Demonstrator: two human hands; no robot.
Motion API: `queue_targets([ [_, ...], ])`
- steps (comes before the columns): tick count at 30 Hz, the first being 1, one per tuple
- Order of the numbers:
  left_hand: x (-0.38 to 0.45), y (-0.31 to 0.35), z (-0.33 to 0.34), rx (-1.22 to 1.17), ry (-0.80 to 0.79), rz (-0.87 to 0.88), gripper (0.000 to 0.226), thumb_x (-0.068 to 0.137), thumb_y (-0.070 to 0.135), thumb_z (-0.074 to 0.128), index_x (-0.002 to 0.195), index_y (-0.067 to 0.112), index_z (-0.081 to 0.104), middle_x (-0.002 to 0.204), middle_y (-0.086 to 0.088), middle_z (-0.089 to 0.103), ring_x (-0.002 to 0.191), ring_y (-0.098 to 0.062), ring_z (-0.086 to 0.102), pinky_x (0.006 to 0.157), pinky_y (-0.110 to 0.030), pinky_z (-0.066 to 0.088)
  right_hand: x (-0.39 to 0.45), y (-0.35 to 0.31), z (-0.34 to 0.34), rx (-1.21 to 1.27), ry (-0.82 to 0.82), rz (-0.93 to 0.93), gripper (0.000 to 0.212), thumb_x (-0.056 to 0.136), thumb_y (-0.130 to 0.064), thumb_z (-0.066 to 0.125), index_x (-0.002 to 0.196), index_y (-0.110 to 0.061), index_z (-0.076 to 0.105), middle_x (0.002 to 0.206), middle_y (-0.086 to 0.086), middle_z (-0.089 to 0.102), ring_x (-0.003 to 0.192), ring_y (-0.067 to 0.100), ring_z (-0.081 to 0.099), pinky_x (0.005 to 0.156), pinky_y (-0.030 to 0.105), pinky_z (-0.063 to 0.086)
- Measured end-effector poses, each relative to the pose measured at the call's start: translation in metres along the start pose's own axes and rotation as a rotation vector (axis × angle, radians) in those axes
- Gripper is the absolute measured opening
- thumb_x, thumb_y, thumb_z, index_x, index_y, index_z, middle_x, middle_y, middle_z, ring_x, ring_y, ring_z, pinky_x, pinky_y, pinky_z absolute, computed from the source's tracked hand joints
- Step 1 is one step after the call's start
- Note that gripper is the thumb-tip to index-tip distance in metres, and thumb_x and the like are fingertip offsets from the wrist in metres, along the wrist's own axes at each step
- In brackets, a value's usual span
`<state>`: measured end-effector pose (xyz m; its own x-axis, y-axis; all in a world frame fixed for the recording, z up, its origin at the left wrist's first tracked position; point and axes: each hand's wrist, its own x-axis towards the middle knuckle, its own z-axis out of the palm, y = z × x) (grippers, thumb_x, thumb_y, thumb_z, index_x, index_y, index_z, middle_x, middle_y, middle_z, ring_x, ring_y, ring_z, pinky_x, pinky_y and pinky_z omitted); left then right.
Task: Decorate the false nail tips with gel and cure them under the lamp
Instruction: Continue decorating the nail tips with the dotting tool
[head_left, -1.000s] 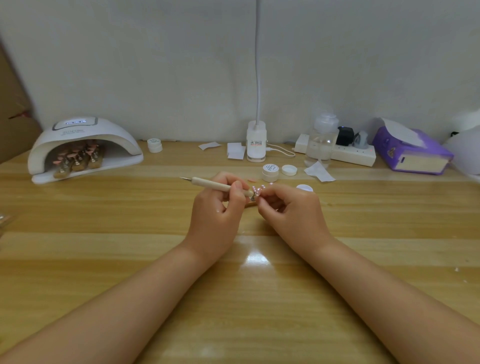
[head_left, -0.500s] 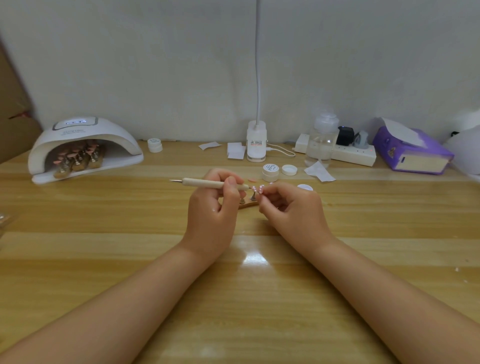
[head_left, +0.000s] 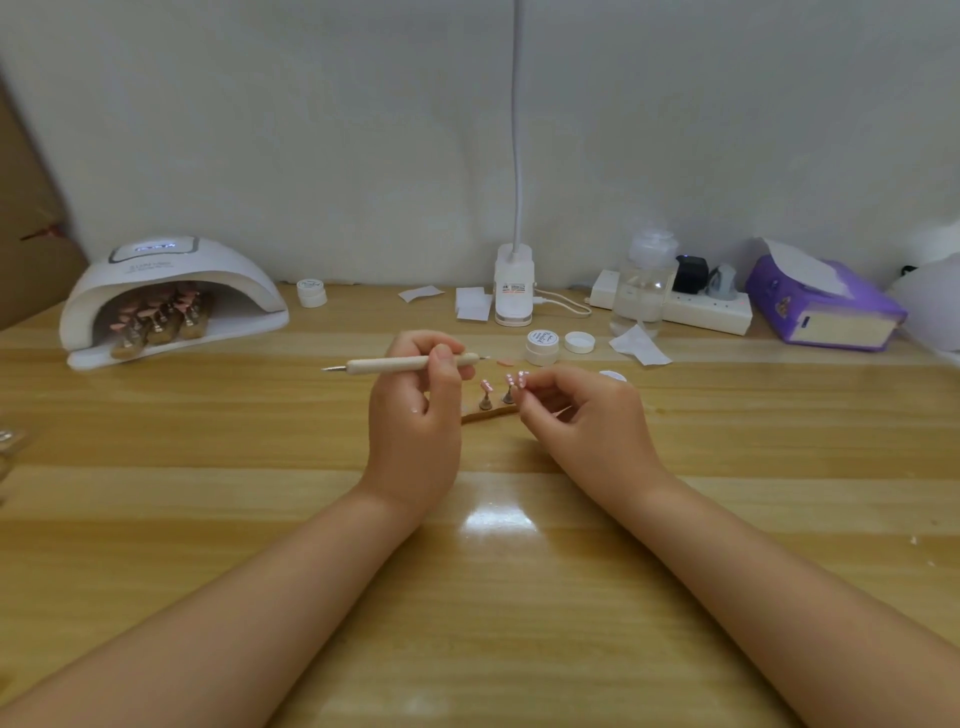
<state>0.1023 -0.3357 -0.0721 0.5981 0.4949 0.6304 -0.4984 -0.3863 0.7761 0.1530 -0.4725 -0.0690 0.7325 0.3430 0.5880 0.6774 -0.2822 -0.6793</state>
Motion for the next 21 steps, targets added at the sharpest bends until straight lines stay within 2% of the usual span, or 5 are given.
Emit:
queue_targets([
  [6, 0.012, -0.012, -0.004, -0.037, 0.194, -0.151, 0.018, 0.098, 0.025, 0.038, 0.086, 0.024, 0.051, 0.075, 0.007, 0.061, 0.070, 0.001, 0.058, 0.070, -0.020, 0.047, 0.008, -0.013, 0.009, -0.231, -0.044, -0.022, 0.011, 0.085, -0.024, 0.066, 0.080, -0.017, 0.073, 0.053, -0.012, 0.045, 0.056, 0.006, 0.043, 0.056, 0.023, 0.036],
  [9, 0.014, -0.013, -0.005, -0.042, 0.213, -0.156, 0.017, 0.093, 0.031, 0.038, 0.085, 0.025, 0.051, 0.074, 0.008, 0.061, 0.070, 0.001, 0.058, 0.069, -0.017, 0.047, 0.011, -0.018, 0.020, -0.366, -0.155, -0.005, 0.017, 0.088, -0.029, 0.058, 0.089, -0.022, 0.073, 0.063, -0.009, 0.055, 0.071, 0.013, 0.056, 0.065, 0.029, 0.045],
  [12, 0.013, -0.012, -0.005, -0.043, 0.207, -0.140, 0.017, 0.091, 0.033, 0.037, 0.085, 0.025, 0.051, 0.073, 0.008, 0.061, 0.069, 0.003, 0.058, 0.067, -0.014, 0.047, 0.013, -0.022, 0.031, -0.422, -0.169, 0.005, 0.022, 0.090, -0.034, 0.054, 0.089, -0.023, 0.074, 0.076, -0.002, 0.068, 0.078, 0.020, 0.060, 0.066, 0.031, 0.045],
  [15, 0.013, -0.013, -0.006, -0.033, 0.205, -0.140, 0.017, 0.097, 0.026, 0.038, 0.086, 0.024, 0.050, 0.074, 0.006, 0.061, 0.069, 0.004, 0.058, 0.068, -0.014, 0.047, 0.013, -0.021, 0.044, -0.460, -0.159, 0.025, 0.025, 0.092, -0.037, 0.051, 0.091, -0.025, 0.073, 0.080, -0.001, 0.070, 0.082, 0.022, 0.062, 0.079, 0.032, 0.045],
  [21, 0.015, -0.012, -0.006, -0.023, 0.223, -0.151, 0.023, 0.102, 0.014, 0.038, 0.085, 0.023, 0.050, 0.075, 0.004, 0.060, 0.067, 0.006, 0.057, 0.067, -0.012, 0.046, 0.014, -0.015, 0.051, -0.565, -0.211, 0.076, 0.033, 0.094, -0.039, 0.044, 0.087, -0.022, 0.072, 0.081, 0.000, 0.069, 0.084, 0.023, 0.060, 0.081, 0.032, 0.045],
])
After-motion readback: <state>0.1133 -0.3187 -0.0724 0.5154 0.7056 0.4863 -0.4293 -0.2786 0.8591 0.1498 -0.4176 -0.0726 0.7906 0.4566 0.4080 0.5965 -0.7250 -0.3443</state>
